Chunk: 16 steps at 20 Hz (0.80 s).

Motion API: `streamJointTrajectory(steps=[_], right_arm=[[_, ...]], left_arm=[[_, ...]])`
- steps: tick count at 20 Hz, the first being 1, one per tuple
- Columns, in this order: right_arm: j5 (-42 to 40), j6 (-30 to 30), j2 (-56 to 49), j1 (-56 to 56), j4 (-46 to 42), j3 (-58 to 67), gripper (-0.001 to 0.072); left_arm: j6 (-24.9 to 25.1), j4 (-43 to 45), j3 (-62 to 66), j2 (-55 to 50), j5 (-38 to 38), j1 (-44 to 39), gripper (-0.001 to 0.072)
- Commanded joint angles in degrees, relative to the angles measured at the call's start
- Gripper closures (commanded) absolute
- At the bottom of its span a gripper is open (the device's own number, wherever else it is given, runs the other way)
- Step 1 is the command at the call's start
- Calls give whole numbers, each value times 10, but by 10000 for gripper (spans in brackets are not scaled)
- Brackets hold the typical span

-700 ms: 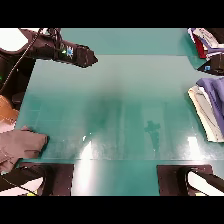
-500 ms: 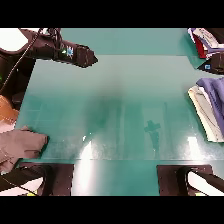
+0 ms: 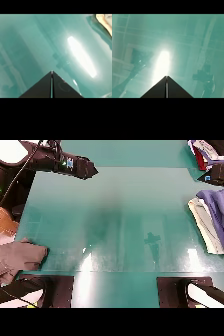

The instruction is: Fold the shirts.

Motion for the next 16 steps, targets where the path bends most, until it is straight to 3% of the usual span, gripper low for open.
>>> streamJointTrajectory(steps=[1, 5, 7, 11, 13, 16], right_arm=[[0, 0, 0, 0, 0, 0, 697], [0, 0, 0, 1, 0, 0, 697], [1, 0, 0, 1, 1, 0, 697], [21, 0, 0, 0, 0, 0, 697], [31, 0, 0, 0, 0, 0, 697], [27, 0, 0, 1, 0, 0, 697]], left_arm=[[-5, -8, 0, 0, 70, 0, 681], [-4, -29, 1, 0, 122, 0, 681], [-3, -22, 1, 6, 95, 2, 682], [-12, 48, 0, 53, -74, 61, 682], [-35, 160, -3, 88, -172, 102, 682], [-31, 328, -61, 151, -277, 150, 681]])
